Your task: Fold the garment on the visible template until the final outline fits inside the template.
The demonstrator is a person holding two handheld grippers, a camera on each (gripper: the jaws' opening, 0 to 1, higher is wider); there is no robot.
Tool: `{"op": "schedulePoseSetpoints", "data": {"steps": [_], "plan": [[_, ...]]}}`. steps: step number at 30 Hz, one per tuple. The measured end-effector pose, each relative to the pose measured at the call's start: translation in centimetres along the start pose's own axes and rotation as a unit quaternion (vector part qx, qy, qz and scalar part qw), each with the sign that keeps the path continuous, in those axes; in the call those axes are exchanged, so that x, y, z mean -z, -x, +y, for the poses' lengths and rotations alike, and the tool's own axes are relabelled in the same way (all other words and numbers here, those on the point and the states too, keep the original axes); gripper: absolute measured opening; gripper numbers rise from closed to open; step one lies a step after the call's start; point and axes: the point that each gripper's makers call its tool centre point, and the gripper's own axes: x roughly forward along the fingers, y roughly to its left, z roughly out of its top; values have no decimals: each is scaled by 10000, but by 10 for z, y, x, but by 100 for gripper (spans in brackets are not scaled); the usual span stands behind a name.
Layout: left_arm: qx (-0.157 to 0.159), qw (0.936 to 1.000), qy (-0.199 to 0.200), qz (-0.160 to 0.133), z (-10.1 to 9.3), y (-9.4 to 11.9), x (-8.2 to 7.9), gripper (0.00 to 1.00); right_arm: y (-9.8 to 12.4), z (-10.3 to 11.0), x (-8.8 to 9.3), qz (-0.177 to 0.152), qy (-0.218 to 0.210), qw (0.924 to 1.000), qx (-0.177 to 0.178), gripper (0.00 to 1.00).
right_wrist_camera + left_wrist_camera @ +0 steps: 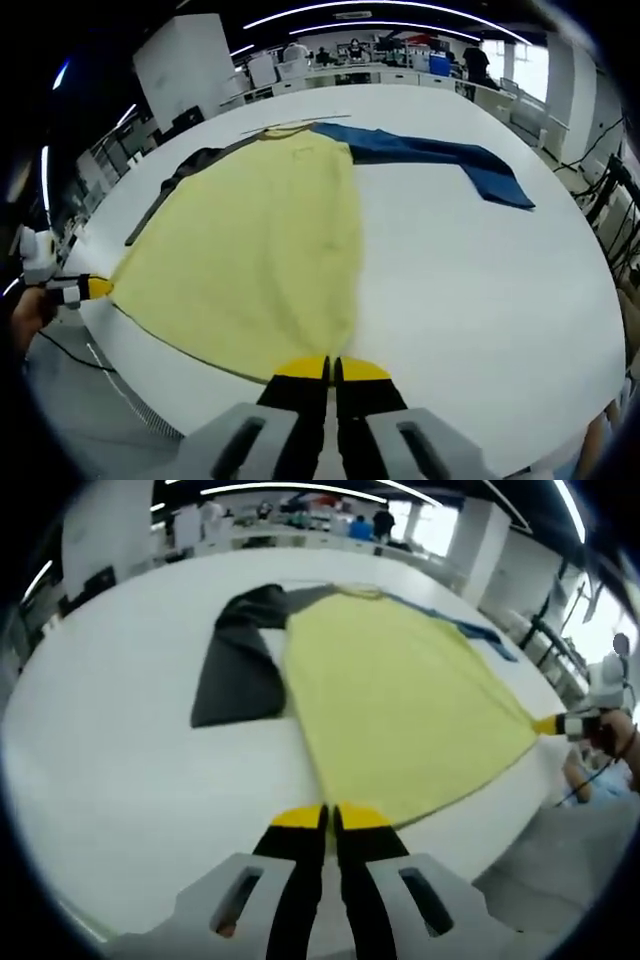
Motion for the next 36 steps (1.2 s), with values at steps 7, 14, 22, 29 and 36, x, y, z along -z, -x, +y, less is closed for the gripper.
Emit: {"op": "schedulePoseSetpoints", "data": {"steps": [7,14,22,29,36], "plan": [[-71,9999,-76,-3,2,-1,1,1,0,1,0,12,88,10000,-40,0],[-122,9997,163,111,5,-2,6,2,-1,1,2,86,130,9999,-58,0],[-69,9999,-18,-98,2,4,-1,16,0,6,-3,-30,63,9998,-186,12],[84,9989,-28,-456,-2,10,-18,38,7,8,-18,-194,174,9993,-276,35],[66,9969,-224,-758,2,20,-33,64,16,-2,-41,-512,10,9983,-273,48]]}}
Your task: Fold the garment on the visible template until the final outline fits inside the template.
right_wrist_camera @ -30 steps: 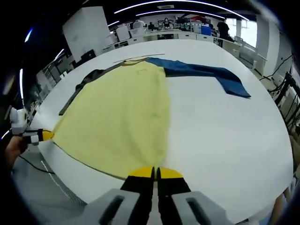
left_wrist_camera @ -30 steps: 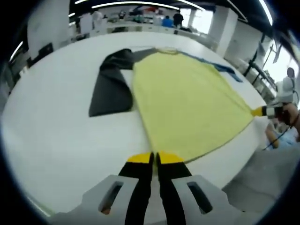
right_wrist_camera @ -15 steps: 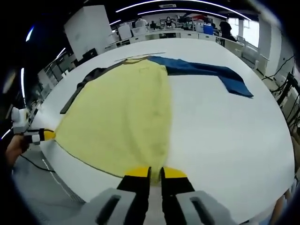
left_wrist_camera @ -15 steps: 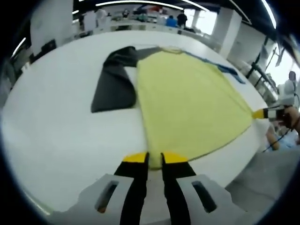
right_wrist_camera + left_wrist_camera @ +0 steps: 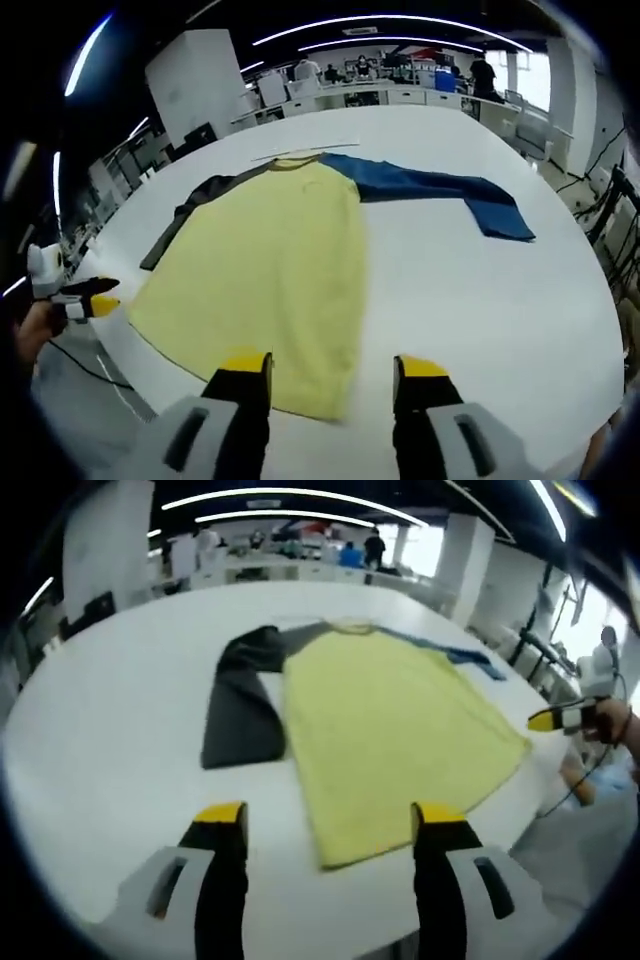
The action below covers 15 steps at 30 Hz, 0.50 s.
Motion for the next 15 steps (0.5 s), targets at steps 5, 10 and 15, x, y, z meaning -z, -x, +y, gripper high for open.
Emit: {"op": "schedulePoseSetpoints", "data": {"steps": [5,10,15], "plan": [[-127,9999,-24,-103,14,-1,-3,74,-1,-12,-13,-155,-9,9999,-2,54],[-2,9996,-44,-275,5,4,-13,78,0,-33,-32,-362,-270,9989,152,60],[66,9994,-64,-325,0,3,-18,83,-5,-62,-53,-533,-379,9971,401,59]]}}
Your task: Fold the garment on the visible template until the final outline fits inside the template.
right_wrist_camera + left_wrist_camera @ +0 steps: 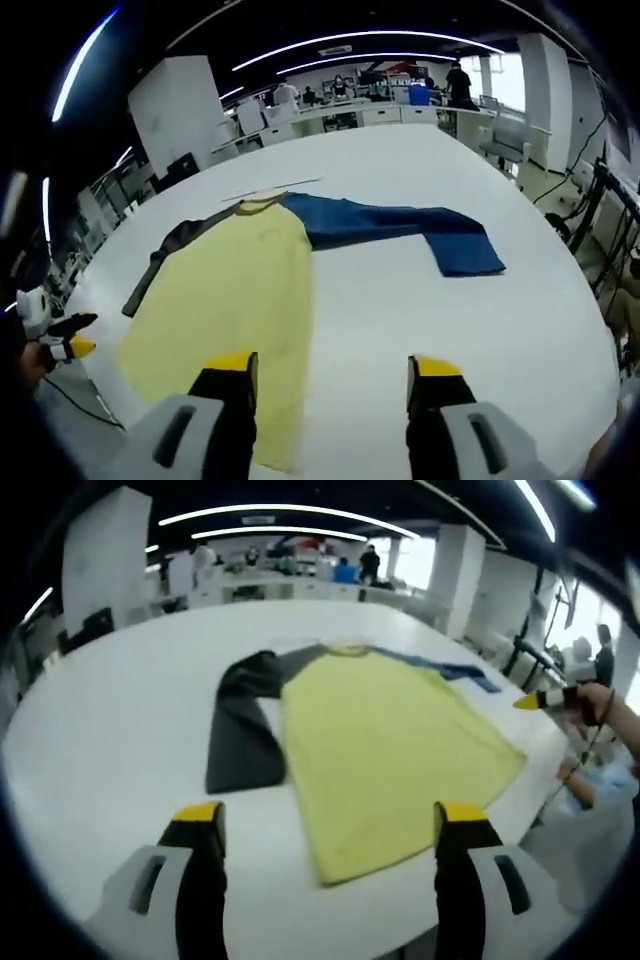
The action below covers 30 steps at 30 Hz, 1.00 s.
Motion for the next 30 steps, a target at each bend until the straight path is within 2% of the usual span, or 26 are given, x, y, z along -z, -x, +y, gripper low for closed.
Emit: {"op": "schedulePoseSetpoints", "data": {"steps": [3,8,9,11,13,14,16,22,27,30], "plan": [[30,9999,-50,-81,-5,1,-5,88,-4,-8,-11,-87,-185,9998,61,59],[-9,9996,-114,-240,-7,2,-14,95,-20,-35,-26,-143,-423,9987,232,54],[-18,9996,-110,-251,-8,2,-15,96,-26,-42,-28,-112,-607,9977,283,52],[-32,9995,-101,-295,-9,2,-17,99,-28,-40,-30,-126,-942,9951,261,50],[-90,9993,-112,-334,-8,5,-20,99,-39,-60,-38,-112,-1087,9932,397,48],[-101,9992,-136,-356,-9,5,-21,99,-40,-61,-38,-98,-1151,9923,452,46],[-95,9988,-154,-449,-8,5,-23,99,-47,-71,-42,-119,-1170,9912,607,44],[-173,9988,-30,-457,-5,5,-24,99,-66,-94,-52,-110,-1194,9895,805,35],[-239,9990,-50,-379,-5,4,-23,99,-67,-92,-49,-96,-1370,9867,874,27],[-268,9990,-42,-351,-6,4,-22,98,-75,-98,-46,-43,-1461,9844,975,21]]}}
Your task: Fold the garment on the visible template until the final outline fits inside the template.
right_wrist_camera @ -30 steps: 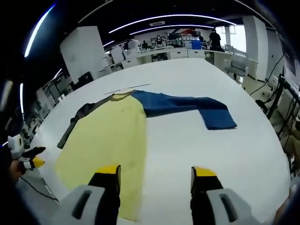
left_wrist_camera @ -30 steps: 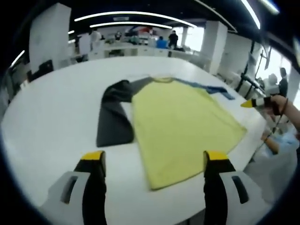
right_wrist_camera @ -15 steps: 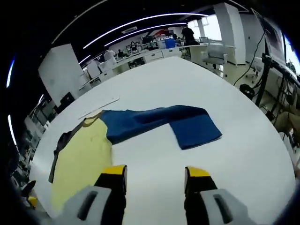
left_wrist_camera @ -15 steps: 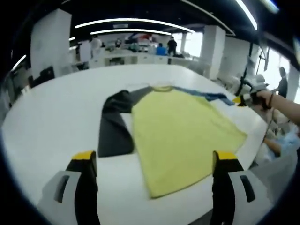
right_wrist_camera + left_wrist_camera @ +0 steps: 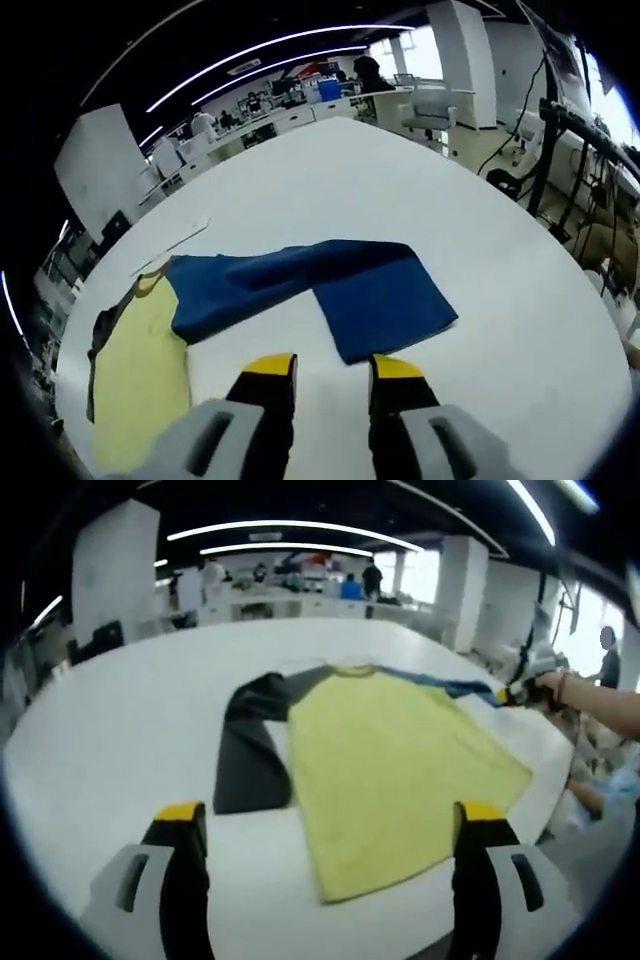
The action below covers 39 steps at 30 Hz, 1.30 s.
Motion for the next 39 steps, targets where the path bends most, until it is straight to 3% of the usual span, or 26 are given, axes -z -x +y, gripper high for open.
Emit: {"op": "schedulePoseSetpoints", "data": {"steps": [6,11,13,20,31,35,39], "plan": [[39,9998,-11,176,1,-3,10,95,-7,-8,-3,-86,-226,9996,139,13],[-1,9999,-25,145,2,-4,9,94,-8,-5,-4,-285,-1169,9927,120,11],[-4,9999,-42,145,2,-4,7,94,-8,-7,-4,-279,-1008,9944,176,10],[1,9999,-89,140,-2,-4,4,93,-10,-14,-4,-266,-1148,9925,315,2],[50,9999,-58,93,-3,-2,1,92,-1,-26,-1,-68,-560,9975,431,0],[35,9999,-104,42,1,-2,-5,94,4,-49,-6,76,241,9969,741,0],[43,9999,-123,-59,10,-4,-9,95,9,-60,-12,139,496,9960,737,0]]}}
